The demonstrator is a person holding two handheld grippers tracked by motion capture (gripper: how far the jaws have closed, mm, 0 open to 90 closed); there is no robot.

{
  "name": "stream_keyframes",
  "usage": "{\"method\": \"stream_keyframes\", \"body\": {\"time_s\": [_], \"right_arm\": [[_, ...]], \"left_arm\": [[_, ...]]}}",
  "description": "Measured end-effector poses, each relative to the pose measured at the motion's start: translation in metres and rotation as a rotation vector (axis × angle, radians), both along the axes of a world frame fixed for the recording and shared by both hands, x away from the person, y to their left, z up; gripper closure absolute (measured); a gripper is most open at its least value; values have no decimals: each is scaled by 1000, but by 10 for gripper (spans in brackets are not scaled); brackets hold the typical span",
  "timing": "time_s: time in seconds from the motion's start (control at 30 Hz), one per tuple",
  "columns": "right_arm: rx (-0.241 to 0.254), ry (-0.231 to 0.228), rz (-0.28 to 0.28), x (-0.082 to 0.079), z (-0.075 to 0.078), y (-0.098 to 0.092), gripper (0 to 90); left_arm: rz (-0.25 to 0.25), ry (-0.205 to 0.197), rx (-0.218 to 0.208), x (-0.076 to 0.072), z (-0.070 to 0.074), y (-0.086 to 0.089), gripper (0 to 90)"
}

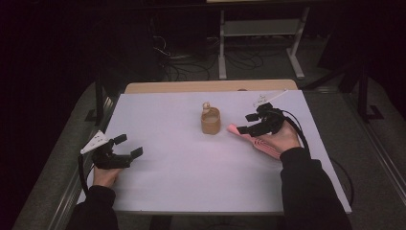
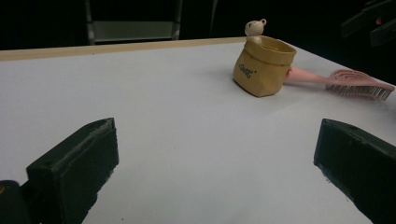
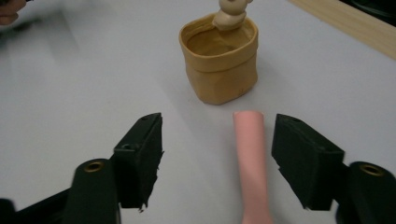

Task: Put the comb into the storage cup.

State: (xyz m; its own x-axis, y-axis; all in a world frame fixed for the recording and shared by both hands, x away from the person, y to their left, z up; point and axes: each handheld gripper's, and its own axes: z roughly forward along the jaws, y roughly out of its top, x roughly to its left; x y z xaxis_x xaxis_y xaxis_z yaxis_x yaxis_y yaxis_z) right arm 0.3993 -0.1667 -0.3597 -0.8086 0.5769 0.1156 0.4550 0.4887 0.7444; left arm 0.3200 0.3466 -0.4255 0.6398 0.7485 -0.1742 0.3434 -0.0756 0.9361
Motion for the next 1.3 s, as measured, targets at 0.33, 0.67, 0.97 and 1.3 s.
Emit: {"method": "stream_keyframes", "body": {"time_s": [0.33, 0.67, 0.97, 1.3], "right_arm": [[-14, 46, 53, 5, -9, 9, 582], [-70, 82, 41, 10, -20, 21, 816], [-152, 104, 37, 12, -31, 34, 889], [-193, 130, 44, 16, -39, 40, 889]], "left_arm": [[-3, 2, 1, 1, 0, 0, 0], [-6, 3, -1, 1, -1, 0, 0], [-10, 4, 0, 1, -1, 0, 0], [-17, 5, 2, 2, -1, 0, 0]]}}
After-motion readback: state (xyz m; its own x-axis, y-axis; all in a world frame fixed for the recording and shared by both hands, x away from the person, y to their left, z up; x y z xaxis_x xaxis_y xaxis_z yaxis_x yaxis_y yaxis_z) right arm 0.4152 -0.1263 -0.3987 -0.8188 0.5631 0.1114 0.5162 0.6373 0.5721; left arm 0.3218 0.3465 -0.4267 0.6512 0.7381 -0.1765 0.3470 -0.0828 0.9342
